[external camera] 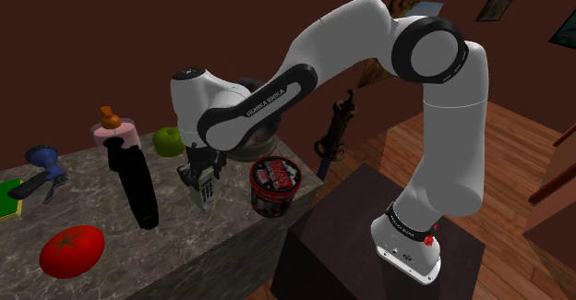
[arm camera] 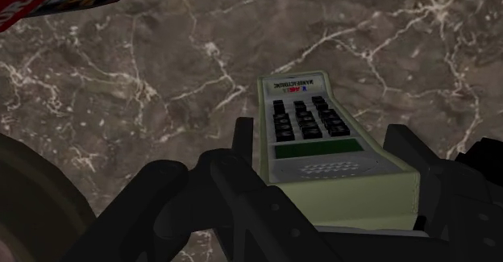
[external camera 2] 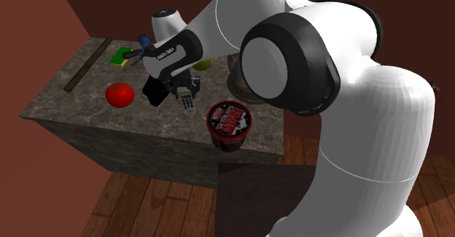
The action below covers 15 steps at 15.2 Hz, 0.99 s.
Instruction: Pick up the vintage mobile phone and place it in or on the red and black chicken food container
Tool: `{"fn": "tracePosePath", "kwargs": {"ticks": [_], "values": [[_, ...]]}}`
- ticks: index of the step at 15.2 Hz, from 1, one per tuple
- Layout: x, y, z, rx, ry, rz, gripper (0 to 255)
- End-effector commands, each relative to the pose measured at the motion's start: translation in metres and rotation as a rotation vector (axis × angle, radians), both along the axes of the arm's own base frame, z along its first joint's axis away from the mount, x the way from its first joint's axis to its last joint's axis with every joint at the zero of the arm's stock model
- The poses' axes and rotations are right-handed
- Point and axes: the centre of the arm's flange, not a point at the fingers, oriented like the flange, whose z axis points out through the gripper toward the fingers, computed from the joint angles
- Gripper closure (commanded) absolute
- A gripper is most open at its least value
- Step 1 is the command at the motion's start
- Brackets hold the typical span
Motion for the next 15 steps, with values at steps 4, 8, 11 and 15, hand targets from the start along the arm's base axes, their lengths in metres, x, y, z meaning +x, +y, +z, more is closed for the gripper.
{"fn": "tracePosePath", "kwargs": {"ticks": [4,8,11,15], "values": [[0.000,0.000,0.005,0.000,0.000,0.000,255],[0.000,0.000,0.026,0.000,0.000,0.000,255],[0.000,0.000,0.042,0.000,0.000,0.000,255],[0.000,0.000,0.063,0.000,0.000,0.000,255]]}}
